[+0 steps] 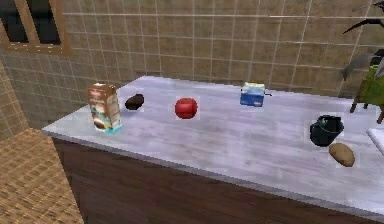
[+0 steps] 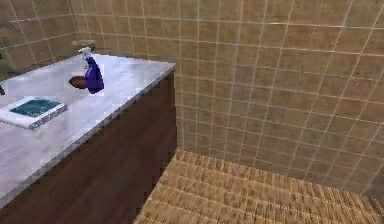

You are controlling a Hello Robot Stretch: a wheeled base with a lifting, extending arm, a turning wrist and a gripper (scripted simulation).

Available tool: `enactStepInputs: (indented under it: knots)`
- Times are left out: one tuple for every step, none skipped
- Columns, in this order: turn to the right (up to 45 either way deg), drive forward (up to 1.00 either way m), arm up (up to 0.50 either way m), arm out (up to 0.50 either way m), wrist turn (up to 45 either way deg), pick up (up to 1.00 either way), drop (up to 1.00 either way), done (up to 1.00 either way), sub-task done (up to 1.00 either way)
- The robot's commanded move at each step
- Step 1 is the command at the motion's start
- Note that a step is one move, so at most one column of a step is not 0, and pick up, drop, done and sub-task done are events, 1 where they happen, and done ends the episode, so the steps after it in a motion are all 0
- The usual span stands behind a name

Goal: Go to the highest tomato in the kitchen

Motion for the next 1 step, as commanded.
enactStepInputs:
  knots:
    - [0.0, 0.0, 0.0, 0.0, 0.0, 0.0, 0.0, 1.0, 0.0]
